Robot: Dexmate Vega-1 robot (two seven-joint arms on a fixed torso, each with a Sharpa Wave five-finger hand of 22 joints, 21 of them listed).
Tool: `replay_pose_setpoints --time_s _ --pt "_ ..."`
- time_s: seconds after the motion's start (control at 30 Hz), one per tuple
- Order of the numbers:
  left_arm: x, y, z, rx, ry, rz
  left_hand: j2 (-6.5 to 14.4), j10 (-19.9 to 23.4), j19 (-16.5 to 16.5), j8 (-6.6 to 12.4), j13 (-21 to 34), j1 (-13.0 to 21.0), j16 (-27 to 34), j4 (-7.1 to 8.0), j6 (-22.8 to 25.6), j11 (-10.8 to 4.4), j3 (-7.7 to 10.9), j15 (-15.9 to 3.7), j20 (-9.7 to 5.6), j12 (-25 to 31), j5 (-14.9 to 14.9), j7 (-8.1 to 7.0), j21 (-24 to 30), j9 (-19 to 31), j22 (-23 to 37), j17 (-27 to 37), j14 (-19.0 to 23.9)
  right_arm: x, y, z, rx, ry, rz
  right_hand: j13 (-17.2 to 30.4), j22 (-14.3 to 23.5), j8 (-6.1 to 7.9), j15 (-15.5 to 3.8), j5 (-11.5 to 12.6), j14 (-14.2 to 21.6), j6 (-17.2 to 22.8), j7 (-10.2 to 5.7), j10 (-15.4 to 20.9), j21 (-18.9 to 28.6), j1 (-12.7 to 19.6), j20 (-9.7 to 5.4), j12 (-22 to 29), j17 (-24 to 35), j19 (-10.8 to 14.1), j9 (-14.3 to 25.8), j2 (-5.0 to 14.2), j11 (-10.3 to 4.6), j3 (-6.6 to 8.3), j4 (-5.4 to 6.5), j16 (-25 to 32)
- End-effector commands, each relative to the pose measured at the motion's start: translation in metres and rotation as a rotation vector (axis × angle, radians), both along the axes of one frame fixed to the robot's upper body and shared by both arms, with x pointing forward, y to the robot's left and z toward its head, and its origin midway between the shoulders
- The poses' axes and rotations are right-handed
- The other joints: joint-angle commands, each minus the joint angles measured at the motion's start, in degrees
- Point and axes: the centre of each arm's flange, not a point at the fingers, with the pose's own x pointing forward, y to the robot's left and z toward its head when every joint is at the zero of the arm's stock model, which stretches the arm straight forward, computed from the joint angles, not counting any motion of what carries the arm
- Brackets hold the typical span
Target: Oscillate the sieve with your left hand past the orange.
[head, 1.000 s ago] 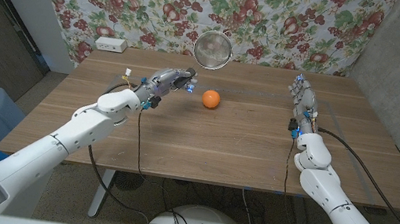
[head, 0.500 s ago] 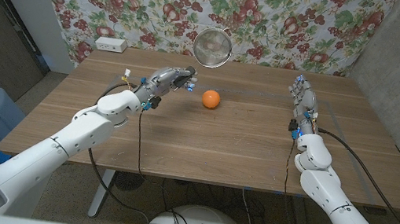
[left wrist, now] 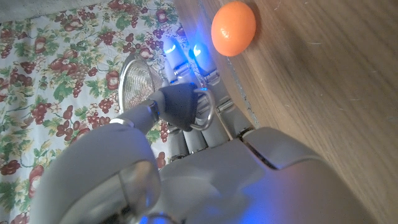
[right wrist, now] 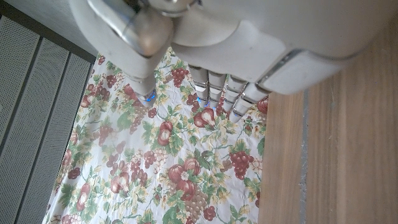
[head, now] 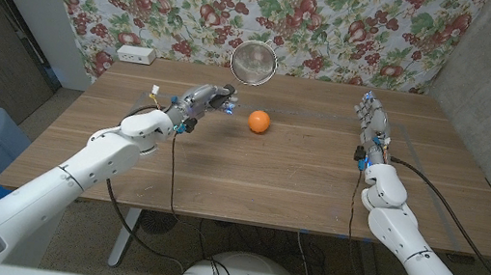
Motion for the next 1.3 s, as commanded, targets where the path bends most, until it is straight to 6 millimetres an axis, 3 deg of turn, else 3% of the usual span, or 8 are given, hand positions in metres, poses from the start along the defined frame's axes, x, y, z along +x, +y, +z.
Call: replay_pose_setpoints --time_s 0.03,0.37,0.9,1.3 --pt "0.0035 0.0041 -0.0037 -0.026 0.149 0.060 2.13 2.91 0.90 -0.50 -0.14 2.85 0.40 0.02 5.76 -1.57 0.99 -0.92 -4.98 0.73 -0.40 6.94 0.81 -0.16 0.22 0.09 0.51 0.0042 0.0016 0.0007 0.000 0.006 0.001 0.18 0.11 0.24 0.21 0.38 0.27 0.36 0.10 0.58 -0.43 0.34 0.05 0.38 -0.02 0.60 0.14 0.43 -0.07 0.47 0.08 0.27" --pt "0.0094 0.0064 -0.0042 -0.016 0.239 0.079 2.18 2.72 1.42 -1.08 -0.42 3.37 0.55 -0.48 6.12 -0.76 1.63 -0.86 -4.74 0.62 -0.79 7.73 1.36 -0.54 0.21 0.01 0.87 0.0074 0.0019 0.0018 0.003 0.008 -0.003 0.18 0.12 0.24 0.22 0.38 0.24 0.37 0.14 0.59 -0.61 0.31 0.05 0.38 -0.10 0.68 0.14 0.42 0.14 0.50 0.09 0.27" --pt "0.0116 0.0042 -0.0039 -0.006 0.221 0.044 2.06 1.56 0.74 -2.05 -0.70 3.55 0.25 -0.60 5.49 -1.21 2.08 -0.71 -4.77 0.14 -1.14 7.71 1.57 -1.00 0.21 -0.13 0.25 0.0082 0.0011 0.0009 0.005 0.013 -0.001 0.18 0.13 0.23 0.22 0.37 0.23 0.36 0.14 0.49 -0.93 0.23 0.05 0.33 -0.22 0.75 0.14 0.42 0.14 0.53 0.13 0.30" --pt "0.0079 0.0024 -0.0011 0.003 0.139 0.025 1.60 0.29 -0.79 -2.62 -0.95 2.72 -0.32 0.43 4.89 -2.27 1.75 -0.74 -5.20 -0.19 -1.18 3.68 1.47 -1.53 0.08 -0.22 -1.06 0.0065 0.0004 -0.0004 0.006 0.010 0.000 0.18 0.13 0.22 0.27 0.36 0.22 0.35 0.18 0.49 -1.14 0.17 0.06 0.33 -0.31 0.84 0.14 0.40 0.20 0.56 0.15 0.31"
